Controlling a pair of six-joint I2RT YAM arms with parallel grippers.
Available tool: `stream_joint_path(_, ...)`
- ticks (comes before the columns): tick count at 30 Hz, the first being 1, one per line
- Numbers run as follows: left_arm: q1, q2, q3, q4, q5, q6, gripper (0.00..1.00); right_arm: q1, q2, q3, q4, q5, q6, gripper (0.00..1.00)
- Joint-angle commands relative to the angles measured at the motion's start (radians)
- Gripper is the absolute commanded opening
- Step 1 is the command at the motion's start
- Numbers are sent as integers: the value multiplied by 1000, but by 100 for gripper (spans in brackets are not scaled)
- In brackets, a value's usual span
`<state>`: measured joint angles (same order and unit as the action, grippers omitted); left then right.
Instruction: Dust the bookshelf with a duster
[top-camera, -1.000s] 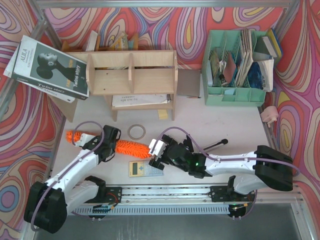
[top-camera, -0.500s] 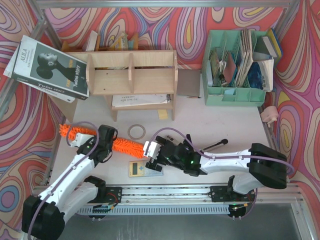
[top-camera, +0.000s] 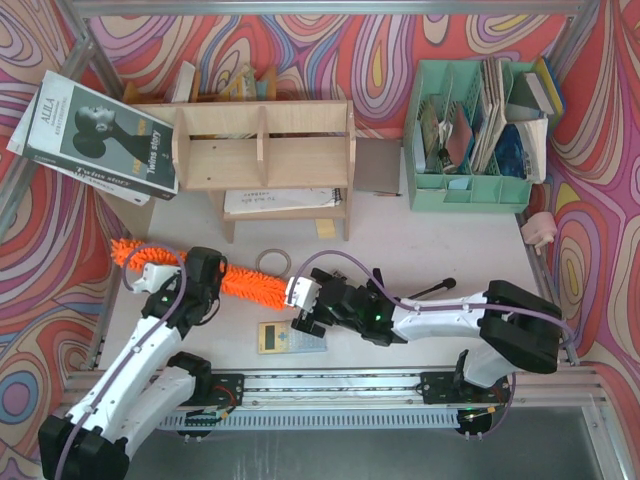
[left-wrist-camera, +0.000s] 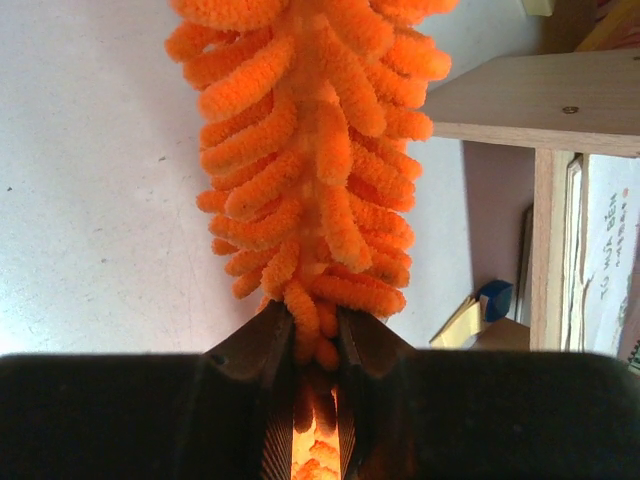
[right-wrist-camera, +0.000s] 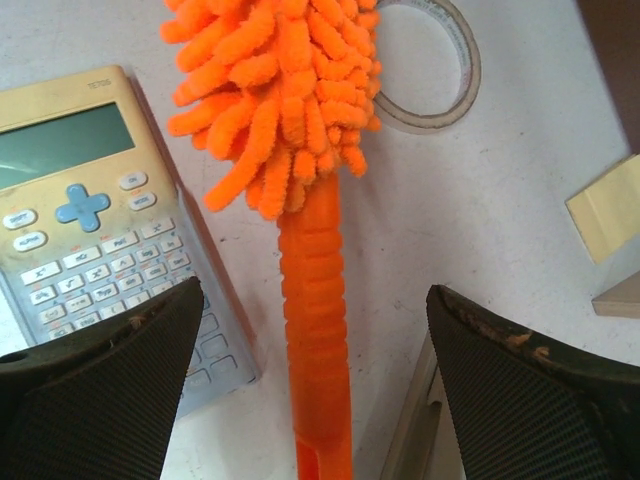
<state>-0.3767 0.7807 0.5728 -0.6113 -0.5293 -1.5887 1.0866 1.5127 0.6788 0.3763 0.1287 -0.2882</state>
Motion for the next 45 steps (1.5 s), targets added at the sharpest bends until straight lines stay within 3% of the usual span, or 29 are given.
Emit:
stream_joint_path(1,10,-34,31,-24,14,7,0,-19,23,47,15,-7,-19,82)
stream_joint_path(19,21,-112,55,-59,103,-19,0,-50,66,97,18,-55,-39,78)
stream_joint_path(31,23,-121,48,-37,141,-36,0,-49,82,116,-18,-84,-23,61)
stream_joint_path(39,25,-148,61,-30,154,-45,0,-50,76,105,-30,-92,-13,55)
stream_joint_path(45,25,-161,76,-52,160,-46,0,-50,72,100,-31,-87,-9,44)
